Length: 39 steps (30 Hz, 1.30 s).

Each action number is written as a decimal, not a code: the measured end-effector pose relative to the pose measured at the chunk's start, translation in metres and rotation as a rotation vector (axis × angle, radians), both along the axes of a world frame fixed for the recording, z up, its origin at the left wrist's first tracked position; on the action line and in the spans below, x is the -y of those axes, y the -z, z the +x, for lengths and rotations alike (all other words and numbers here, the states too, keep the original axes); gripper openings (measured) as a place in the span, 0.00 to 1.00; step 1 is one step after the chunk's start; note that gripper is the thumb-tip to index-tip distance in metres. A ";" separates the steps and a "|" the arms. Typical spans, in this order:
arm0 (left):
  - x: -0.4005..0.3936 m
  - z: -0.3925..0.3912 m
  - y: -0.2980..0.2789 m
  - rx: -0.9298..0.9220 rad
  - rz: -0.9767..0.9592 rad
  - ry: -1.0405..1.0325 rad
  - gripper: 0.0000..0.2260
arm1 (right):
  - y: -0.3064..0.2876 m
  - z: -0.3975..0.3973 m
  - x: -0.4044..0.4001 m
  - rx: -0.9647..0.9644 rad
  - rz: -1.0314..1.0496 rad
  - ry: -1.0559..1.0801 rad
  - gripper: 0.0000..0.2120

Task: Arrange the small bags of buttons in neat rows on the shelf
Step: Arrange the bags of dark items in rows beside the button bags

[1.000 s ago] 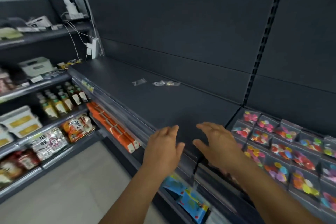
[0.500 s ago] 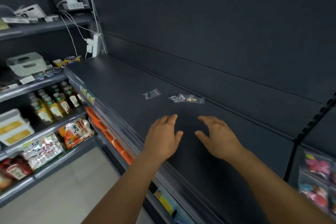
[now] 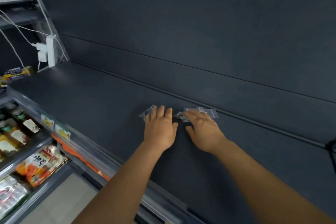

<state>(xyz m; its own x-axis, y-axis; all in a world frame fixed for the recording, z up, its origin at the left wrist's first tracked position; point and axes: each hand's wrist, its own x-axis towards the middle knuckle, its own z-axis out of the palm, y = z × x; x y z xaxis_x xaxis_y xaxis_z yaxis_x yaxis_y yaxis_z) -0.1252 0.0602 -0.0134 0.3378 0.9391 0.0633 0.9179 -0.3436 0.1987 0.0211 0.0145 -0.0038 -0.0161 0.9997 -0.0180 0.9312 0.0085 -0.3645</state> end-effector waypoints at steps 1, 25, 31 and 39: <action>-0.005 -0.005 0.002 -0.027 -0.028 -0.012 0.25 | 0.003 -0.006 -0.004 0.022 -0.011 -0.010 0.26; -0.017 -0.035 0.016 0.237 0.015 0.151 0.19 | 0.015 -0.014 -0.006 -0.163 -0.004 0.511 0.27; -0.016 -0.037 0.011 0.434 -0.160 0.036 0.16 | 0.009 -0.008 -0.007 -0.328 -0.060 0.592 0.09; 0.000 -0.027 -0.008 0.890 -0.321 -0.018 0.07 | 0.005 -0.004 0.013 -0.601 0.198 0.611 0.07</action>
<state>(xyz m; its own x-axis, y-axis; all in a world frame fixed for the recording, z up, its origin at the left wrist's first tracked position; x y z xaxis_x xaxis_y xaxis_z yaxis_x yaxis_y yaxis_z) -0.1522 0.0604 -0.0059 0.2750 0.9610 0.0288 0.3879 -0.1383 0.9113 0.0169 0.0012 -0.0089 0.5717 0.8205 -0.0033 0.4447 -0.3132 -0.8391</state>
